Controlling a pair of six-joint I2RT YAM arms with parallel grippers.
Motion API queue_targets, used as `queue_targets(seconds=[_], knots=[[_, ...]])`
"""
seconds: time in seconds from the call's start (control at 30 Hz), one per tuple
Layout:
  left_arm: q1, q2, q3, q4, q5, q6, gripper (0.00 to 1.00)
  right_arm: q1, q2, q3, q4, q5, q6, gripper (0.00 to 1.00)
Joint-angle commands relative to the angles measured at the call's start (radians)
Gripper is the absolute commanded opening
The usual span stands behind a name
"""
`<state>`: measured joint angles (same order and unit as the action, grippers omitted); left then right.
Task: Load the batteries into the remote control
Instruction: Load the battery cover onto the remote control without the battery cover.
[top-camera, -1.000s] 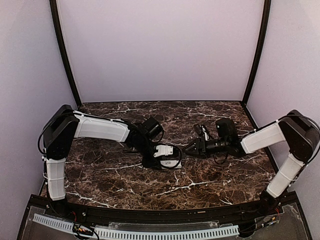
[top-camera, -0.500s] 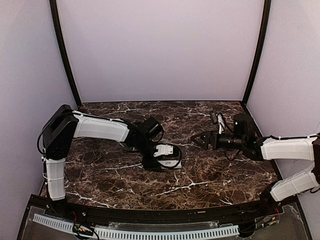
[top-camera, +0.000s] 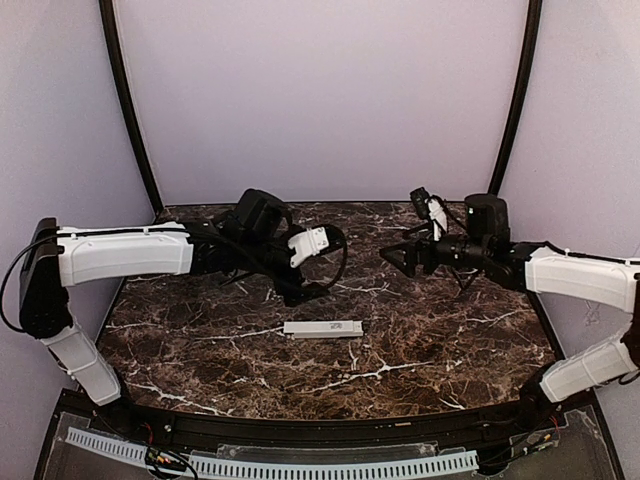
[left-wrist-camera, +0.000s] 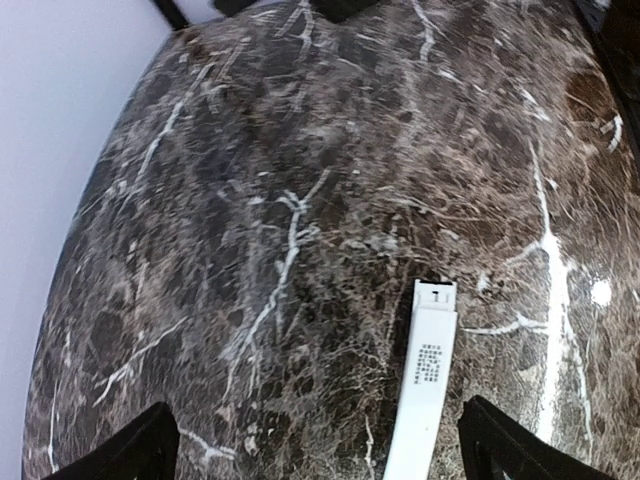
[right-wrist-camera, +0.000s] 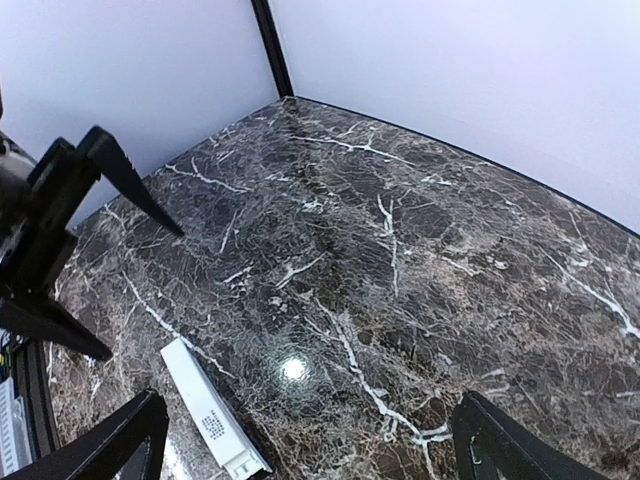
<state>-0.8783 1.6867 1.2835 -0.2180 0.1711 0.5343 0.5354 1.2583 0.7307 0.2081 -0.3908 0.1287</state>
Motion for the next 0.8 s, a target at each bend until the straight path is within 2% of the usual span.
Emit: queue_targets(seconds=[0.0,0.1,0.2,0.33,0.5,0.77], knots=[[0.029,-0.126,-0.131,0.151,-0.256,-0.24,0.98,0.003,0.061,0.094,-0.141,-0.157,-0.206,0.98],[0.078,-0.179,-0.145,0.101,-0.223,-0.396,0.99,0.015,0.117,0.165,-0.239,-0.276,-0.311,0.89],[0.144,-0.223,-0.171,0.08,-0.129,-0.507,0.99,0.044,0.191,0.244,-0.366,-0.281,-0.418,0.88],[0.183,-0.271,-0.235,0.096,-0.058,-0.613,0.98,0.114,0.293,0.32,-0.476,-0.191,-0.518,0.86],[0.205,-0.264,-0.261,0.068,-0.052,-0.701,0.98,0.217,0.424,0.406,-0.576,-0.057,-0.614,0.78],[0.222,-0.289,-0.359,0.136,0.021,-0.783,0.98,0.299,0.592,0.562,-0.743,0.023,-0.706,0.73]])
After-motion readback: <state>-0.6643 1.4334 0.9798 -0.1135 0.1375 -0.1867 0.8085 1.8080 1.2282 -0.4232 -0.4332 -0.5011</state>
